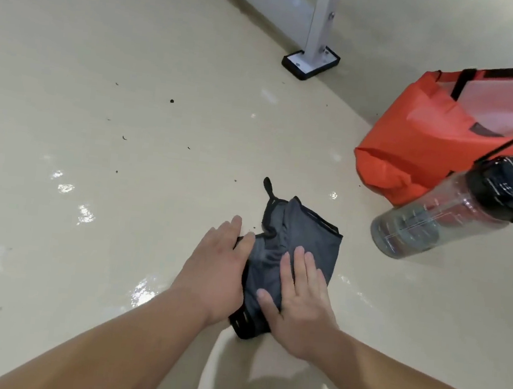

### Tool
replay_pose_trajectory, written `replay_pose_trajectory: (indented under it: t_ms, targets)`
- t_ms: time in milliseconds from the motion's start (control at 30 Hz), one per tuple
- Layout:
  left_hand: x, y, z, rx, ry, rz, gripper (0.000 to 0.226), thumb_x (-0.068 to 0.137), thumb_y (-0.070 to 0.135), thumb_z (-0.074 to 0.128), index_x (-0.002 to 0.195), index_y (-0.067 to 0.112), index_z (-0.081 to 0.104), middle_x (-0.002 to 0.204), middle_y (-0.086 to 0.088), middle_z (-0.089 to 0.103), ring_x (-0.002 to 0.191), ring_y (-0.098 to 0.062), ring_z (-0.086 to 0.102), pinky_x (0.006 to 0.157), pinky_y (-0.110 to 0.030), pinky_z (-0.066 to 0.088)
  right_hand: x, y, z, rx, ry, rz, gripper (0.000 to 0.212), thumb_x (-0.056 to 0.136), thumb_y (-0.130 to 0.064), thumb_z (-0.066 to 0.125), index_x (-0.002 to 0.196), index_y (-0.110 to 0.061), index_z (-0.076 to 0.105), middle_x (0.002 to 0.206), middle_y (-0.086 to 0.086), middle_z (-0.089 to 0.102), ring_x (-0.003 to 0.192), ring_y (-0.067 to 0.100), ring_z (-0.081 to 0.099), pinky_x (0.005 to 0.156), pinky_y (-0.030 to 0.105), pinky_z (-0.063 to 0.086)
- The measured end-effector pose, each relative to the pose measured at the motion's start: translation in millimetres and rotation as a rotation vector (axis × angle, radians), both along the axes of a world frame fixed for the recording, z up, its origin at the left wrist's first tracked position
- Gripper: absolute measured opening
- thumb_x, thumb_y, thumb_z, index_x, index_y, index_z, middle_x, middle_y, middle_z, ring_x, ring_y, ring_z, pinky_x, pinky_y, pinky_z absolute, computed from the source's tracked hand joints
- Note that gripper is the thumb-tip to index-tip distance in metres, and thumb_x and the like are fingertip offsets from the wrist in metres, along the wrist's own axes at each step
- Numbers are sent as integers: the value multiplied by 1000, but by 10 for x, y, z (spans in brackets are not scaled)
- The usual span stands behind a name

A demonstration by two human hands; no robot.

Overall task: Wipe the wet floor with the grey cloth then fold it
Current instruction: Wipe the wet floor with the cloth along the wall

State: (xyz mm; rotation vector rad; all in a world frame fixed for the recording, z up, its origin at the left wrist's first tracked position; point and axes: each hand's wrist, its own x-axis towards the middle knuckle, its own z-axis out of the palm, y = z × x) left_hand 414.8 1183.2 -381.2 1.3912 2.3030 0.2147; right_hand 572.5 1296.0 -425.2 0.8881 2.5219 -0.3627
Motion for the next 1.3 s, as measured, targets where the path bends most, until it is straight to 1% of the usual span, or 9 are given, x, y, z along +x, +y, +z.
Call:
replay_pose_trajectory:
  t_ms: [267, 500, 667, 800, 933, 1033, 1133, 1267, 1300]
  targets:
    - [22, 104, 7, -53, 77, 3, 73, 97, 21, 39, 162, 15, 6, 169, -15, -11, 156, -32, -10, 126, -41, 0, -459, 850, 68, -36, -65, -108, 97, 89, -85, 14, 159, -28, -23, 165, 4, -34, 151, 21, -32, 125, 43, -14]
    - [160, -8, 19, -56, 29, 17, 75, 96, 18, 41, 162, 15, 6, 169, -14, -9, 157, -31, -7, 127, -41, 1, -266, 769, -36, 55, 57, -135, 89, 96, -75, 13, 161, -23, -18, 168, 8, -25, 154, 24, -25, 126, 45, -10]
    - [403, -390, -50, 99, -32, -33, 75, 92, 12, 38, 161, 15, 11, 171, -13, -3, 158, -28, -3, 128, -38, -3, 224, 132, -154, 125, 180, -254, 84, 96, -70, 8, 163, -22, -7, 170, 12, -16, 156, 26, -18, 126, 46, -7]
    - [344, -852, -130, 115, -27, -61, 79, 83, 10, 33, 160, 12, 22, 170, -15, 8, 157, -30, 8, 126, -37, -3, 261, -455, -185, 155, 177, -258, 91, 92, -72, 3, 163, -16, 9, 169, 22, -1, 156, 39, -4, 125, 54, 3]
    - [137, -1386, -92, 160, 1, 101, 76, 79, 22, 21, 151, 6, 40, 159, -19, 38, 148, -32, 37, 124, -41, 20, -31, -961, -151, 148, 164, -154, 90, 95, -72, 4, 163, -15, 20, 167, 28, 5, 154, 47, 6, 121, 61, 13]
    - [-110, -1783, -133, 176, 24, 176, 70, 83, 21, 21, 147, 5, 43, 153, -17, 44, 148, -30, 37, 123, -45, 29, -285, -1425, -178, 89, 131, 39, 83, 96, -72, 9, 163, -24, 1, 166, 21, -19, 155, 41, -16, 123, 56, -4]
    - [-305, -2023, -160, 166, 39, 250, 55, 84, 11, 33, 137, 11, 47, 144, -11, 45, 139, -30, 41, 118, -40, 31, -434, -1898, -164, 48, 205, 266, 80, 95, -70, 30, 159, -22, 32, 166, 25, 16, 154, 45, 16, 117, 58, 15]
    - [-268, -2009, -123, 154, 118, 247, 53, 94, 12, 43, 146, 5, 45, 158, -18, 34, 147, -35, 32, 122, -46, 26, -505, -1955, 31, -113, 286, 438, 75, 94, -64, 41, 158, -26, 36, 168, 22, 15, 156, 38, 12, 121, 54, 16]
    - [-212, -1966, -136, 147, 135, 215, 55, 94, 15, 44, 148, 4, 45, 161, -20, 30, 149, -36, 29, 123, -48, 25, -518, -1858, 99, -150, 369, 392, 69, 94, -57, 47, 154, -23, 44, 163, 22, 30, 151, 37, 25, 119, 52, 26]
